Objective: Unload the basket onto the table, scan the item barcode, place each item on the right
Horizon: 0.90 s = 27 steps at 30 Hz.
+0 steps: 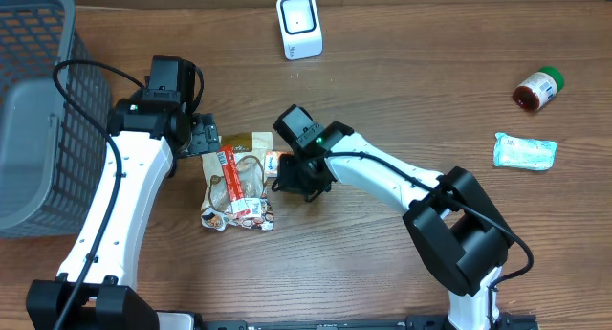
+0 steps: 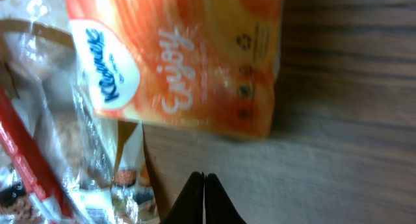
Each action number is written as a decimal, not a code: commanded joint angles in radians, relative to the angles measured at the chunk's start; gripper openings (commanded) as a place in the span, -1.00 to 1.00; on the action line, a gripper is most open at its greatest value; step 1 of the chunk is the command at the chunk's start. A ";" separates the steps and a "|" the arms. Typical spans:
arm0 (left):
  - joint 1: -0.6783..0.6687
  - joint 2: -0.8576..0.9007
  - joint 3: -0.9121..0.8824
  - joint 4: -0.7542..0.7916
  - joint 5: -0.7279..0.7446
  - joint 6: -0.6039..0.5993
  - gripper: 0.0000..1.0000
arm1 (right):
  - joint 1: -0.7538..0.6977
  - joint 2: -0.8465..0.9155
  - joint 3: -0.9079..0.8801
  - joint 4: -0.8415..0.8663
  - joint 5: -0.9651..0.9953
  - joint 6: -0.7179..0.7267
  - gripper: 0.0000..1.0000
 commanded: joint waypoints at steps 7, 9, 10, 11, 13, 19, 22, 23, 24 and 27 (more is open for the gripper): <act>-0.005 0.003 0.002 0.002 -0.007 0.001 0.99 | 0.008 0.003 -0.108 0.148 0.288 0.082 -0.92; -0.005 0.003 0.002 0.002 -0.007 0.001 0.99 | 0.002 0.003 -0.108 0.177 0.340 0.082 -0.92; -0.005 0.003 0.002 0.002 -0.006 0.001 0.99 | -0.002 0.003 -0.108 0.195 0.352 0.080 -0.93; -0.005 0.003 0.002 0.002 -0.007 0.001 1.00 | -0.006 0.003 -0.108 0.216 0.352 0.071 -0.93; -0.005 0.003 0.002 0.002 -0.007 0.001 0.99 | -0.015 0.003 -0.108 0.254 0.354 0.048 -0.93; -0.005 0.003 0.002 0.002 -0.007 0.001 1.00 | -0.045 0.003 -0.108 0.343 0.443 0.048 -0.93; -0.005 0.003 0.002 0.002 -0.007 0.001 1.00 | -0.059 0.003 -0.108 0.399 0.467 0.002 -0.93; -0.005 0.003 0.002 0.002 -0.007 0.001 0.99 | -0.064 0.003 -0.108 0.422 0.467 -0.028 -0.92; -0.005 0.003 0.002 0.002 -0.007 0.001 0.99 | -0.074 0.003 -0.108 0.455 0.467 -0.090 -0.91; -0.005 0.003 0.002 0.002 -0.007 0.001 0.99 | -0.097 -0.003 -0.094 0.469 0.467 -0.191 -0.82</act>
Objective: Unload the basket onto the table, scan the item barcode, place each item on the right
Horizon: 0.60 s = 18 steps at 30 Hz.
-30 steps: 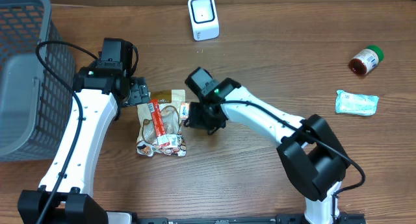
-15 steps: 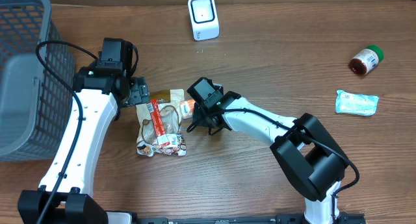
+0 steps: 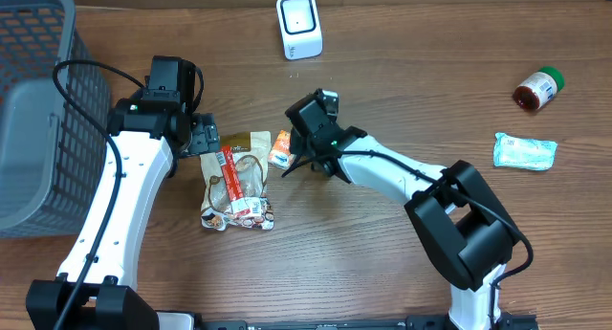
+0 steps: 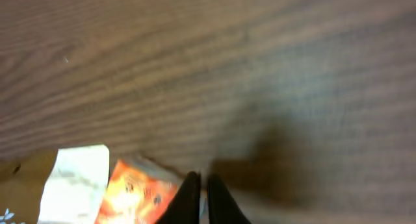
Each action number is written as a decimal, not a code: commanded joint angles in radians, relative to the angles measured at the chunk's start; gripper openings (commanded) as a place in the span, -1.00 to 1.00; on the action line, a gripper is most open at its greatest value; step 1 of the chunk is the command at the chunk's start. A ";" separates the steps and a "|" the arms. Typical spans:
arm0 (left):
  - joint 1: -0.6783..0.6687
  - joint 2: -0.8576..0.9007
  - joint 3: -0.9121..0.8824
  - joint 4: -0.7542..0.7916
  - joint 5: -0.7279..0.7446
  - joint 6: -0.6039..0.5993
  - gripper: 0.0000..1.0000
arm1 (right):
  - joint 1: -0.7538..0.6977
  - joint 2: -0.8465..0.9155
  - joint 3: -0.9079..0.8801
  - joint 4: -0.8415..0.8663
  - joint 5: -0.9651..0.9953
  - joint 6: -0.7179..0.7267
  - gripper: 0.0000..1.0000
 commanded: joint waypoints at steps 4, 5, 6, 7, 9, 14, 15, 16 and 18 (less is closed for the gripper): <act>-0.005 0.003 0.002 0.002 -0.007 0.001 1.00 | -0.067 -0.066 0.082 -0.095 -0.077 -0.149 -0.68; -0.005 0.003 0.002 0.002 -0.007 0.001 0.99 | -0.074 -0.085 0.094 -0.112 -0.133 -0.149 -0.62; -0.005 0.003 0.002 0.002 -0.007 0.001 0.99 | -0.080 -0.101 0.101 -0.122 -0.189 -0.150 -0.56; -0.003 0.003 0.002 0.002 -0.007 0.001 0.99 | -0.086 -0.118 0.103 -0.126 -0.253 -0.150 -0.51; -0.004 0.003 0.002 0.002 -0.007 0.001 0.99 | -0.089 -0.139 0.103 -0.149 -0.371 -0.149 -0.35; -0.004 0.003 0.002 0.002 -0.007 0.001 1.00 | -0.064 -0.123 0.084 -0.180 -0.434 -0.027 -0.15; -0.004 0.003 0.002 0.002 -0.007 0.001 0.99 | -0.053 -0.116 0.077 -0.169 -0.433 -0.027 -0.14; -0.005 0.003 0.002 0.002 -0.007 0.001 0.99 | -0.041 -0.107 0.074 -0.156 -0.430 -0.027 -0.14; -0.005 0.003 0.002 0.002 -0.007 0.001 0.99 | -0.017 -0.087 0.074 -0.133 -0.423 -0.024 -0.14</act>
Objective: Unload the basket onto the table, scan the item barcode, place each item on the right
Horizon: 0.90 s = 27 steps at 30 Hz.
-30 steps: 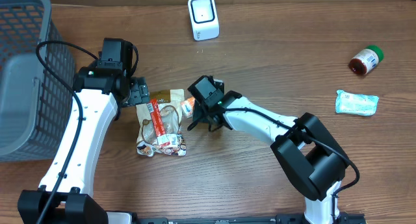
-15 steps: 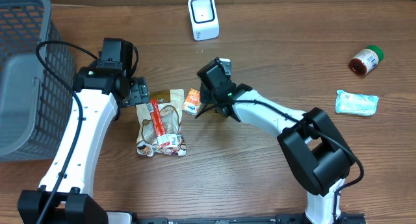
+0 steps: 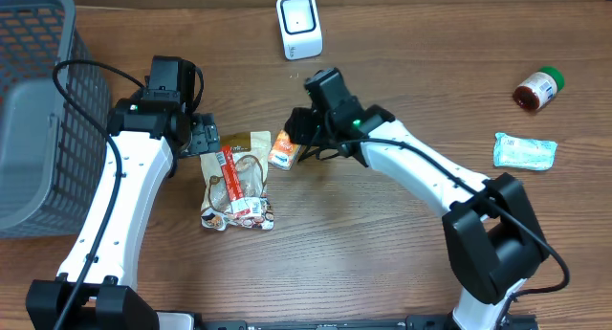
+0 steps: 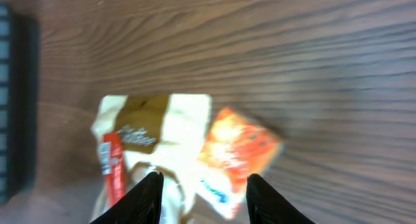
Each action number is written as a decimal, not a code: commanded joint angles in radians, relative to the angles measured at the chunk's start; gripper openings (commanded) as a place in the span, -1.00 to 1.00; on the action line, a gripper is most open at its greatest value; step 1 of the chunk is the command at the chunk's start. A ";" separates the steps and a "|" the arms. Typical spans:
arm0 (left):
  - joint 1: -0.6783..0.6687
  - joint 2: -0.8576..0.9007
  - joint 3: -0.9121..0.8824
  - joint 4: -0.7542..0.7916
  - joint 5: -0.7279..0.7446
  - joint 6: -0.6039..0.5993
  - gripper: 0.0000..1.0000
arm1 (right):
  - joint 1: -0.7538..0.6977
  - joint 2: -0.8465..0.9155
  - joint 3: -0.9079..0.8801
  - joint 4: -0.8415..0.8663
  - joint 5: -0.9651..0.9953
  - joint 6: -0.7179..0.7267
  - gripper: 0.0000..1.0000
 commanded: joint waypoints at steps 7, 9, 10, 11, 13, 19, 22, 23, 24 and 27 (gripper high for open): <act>-0.003 0.003 0.002 0.002 -0.007 0.001 1.00 | 0.106 0.080 -0.005 0.042 0.088 0.034 -0.14; -0.005 0.003 0.002 0.002 -0.007 0.001 1.00 | 0.113 0.094 -0.006 0.035 0.085 0.054 -0.13; -0.007 0.003 0.002 0.002 -0.006 0.001 0.99 | 0.119 0.101 -0.006 0.035 0.079 0.068 -0.12; -0.008 0.003 0.002 0.002 -0.006 0.001 1.00 | 0.124 0.108 -0.006 0.036 0.080 0.068 -0.12; -0.008 0.003 0.002 0.002 -0.007 0.001 1.00 | 0.135 0.117 -0.006 0.040 0.085 0.068 -0.12; -0.004 0.003 0.002 0.002 -0.007 0.001 1.00 | 0.137 0.125 -0.006 -0.008 0.124 0.067 -0.12; -0.005 0.003 0.002 0.002 -0.006 0.001 1.00 | 0.129 0.125 -0.006 -0.060 0.155 0.067 -0.12; -0.005 0.003 0.002 0.002 -0.006 0.001 0.99 | 0.125 0.125 -0.006 -0.078 0.166 0.067 -0.12; -0.005 0.003 0.002 0.002 -0.006 0.001 1.00 | 0.121 0.125 -0.005 -0.091 0.172 0.065 -0.12; -0.005 0.003 0.002 0.002 -0.007 0.001 1.00 | 0.106 0.125 -0.005 -0.120 0.183 0.021 -0.11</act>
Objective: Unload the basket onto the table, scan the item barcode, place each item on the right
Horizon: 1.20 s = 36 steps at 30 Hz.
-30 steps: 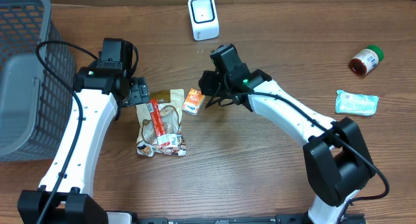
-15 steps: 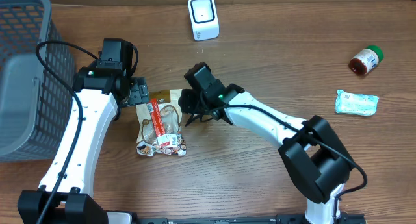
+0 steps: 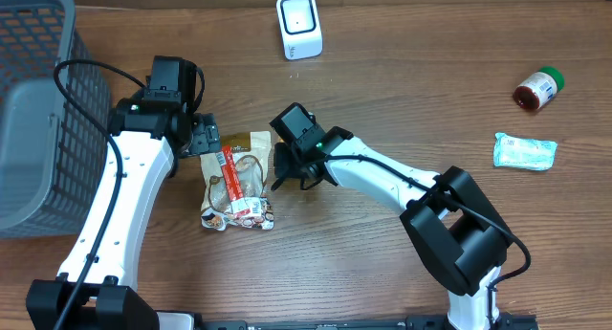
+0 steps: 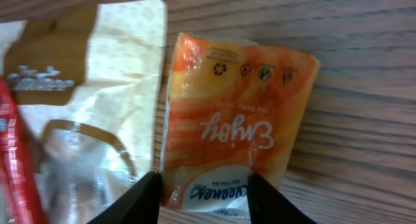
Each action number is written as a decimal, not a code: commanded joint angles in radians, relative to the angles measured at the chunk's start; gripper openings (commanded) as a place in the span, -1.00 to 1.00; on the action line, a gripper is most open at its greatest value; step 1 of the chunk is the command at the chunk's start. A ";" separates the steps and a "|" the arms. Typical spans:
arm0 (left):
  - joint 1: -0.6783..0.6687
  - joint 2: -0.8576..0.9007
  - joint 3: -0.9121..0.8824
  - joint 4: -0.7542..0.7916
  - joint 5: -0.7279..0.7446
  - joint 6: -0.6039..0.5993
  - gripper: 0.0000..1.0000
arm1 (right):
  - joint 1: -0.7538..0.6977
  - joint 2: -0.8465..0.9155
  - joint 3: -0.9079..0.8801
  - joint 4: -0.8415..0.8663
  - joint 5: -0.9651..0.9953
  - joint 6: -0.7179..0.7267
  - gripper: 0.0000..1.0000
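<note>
An orange Kleenex tissue pack (image 4: pixel 237 126) lies flat on the wooden table, its left edge against a clear and tan snack bag (image 3: pixel 237 182). My right gripper (image 4: pixel 205 199) is open right above the pack, one finger on each side of its near end. In the overhead view the right gripper (image 3: pixel 287 165) covers most of the pack. The white barcode scanner (image 3: pixel 299 25) stands at the back of the table. My left gripper (image 3: pixel 204 139) rests at the snack bag's top left corner; whether it is open or shut does not show.
A grey mesh basket (image 3: pixel 38 100) fills the left side. A brown bottle with a green cap (image 3: pixel 538 88) and a blue-white packet (image 3: pixel 524 150) lie far right. The snack bag (image 4: pixel 78 87) carries a red strip.
My right gripper was open behind and to the right of the orange pack. Now it is over the pack with its fingers on either side of it. The left arm has not moved.
My right gripper was first shut, low at the pack's near side. Then it was shut beyond the pack's far edge, and the pack lay slightly farther back. Then it stood open behind the pack; now it straddles it.
</note>
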 commanded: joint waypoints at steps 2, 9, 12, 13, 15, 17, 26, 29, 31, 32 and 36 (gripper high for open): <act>0.000 0.003 0.002 0.002 -0.007 0.001 1.00 | -0.029 0.006 -0.003 -0.034 0.060 -0.037 -0.10; 0.000 0.003 0.002 0.002 -0.007 0.001 1.00 | -0.085 -0.007 0.003 -0.094 0.061 -0.049 -0.09; 0.000 0.003 0.002 0.002 -0.007 0.001 1.00 | -0.111 -0.033 0.003 -0.108 0.015 -0.096 -0.05; -0.001 0.003 0.002 0.002 -0.007 0.001 0.99 | -0.120 -0.043 0.003 -0.110 -0.005 -0.113 -0.04; -0.001 0.003 0.002 0.002 -0.007 0.001 1.00 | -0.141 -0.069 0.003 -0.122 -0.029 -0.131 -0.03; -0.001 0.003 0.002 0.002 -0.007 0.001 1.00 | -0.159 -0.091 0.003 -0.142 -0.029 -0.131 -0.01; -0.001 0.003 0.002 0.002 -0.007 0.001 1.00 | -0.194 -0.182 0.052 -0.222 -0.029 -0.187 -0.02; -0.001 0.003 0.002 0.002 -0.007 0.001 0.99 | -0.177 -0.187 0.112 -0.283 -0.029 -0.200 -0.01; -0.001 0.003 0.002 0.002 -0.007 0.001 1.00 | -0.157 -0.187 0.114 -0.283 -0.009 -0.213 0.04; -0.001 0.003 0.002 0.002 -0.007 0.001 1.00 | -0.146 -0.186 0.114 -0.283 0.013 -0.213 0.05; -0.001 0.003 0.002 0.002 -0.007 0.001 1.00 | -0.087 -0.175 0.114 -0.283 0.182 -0.213 0.18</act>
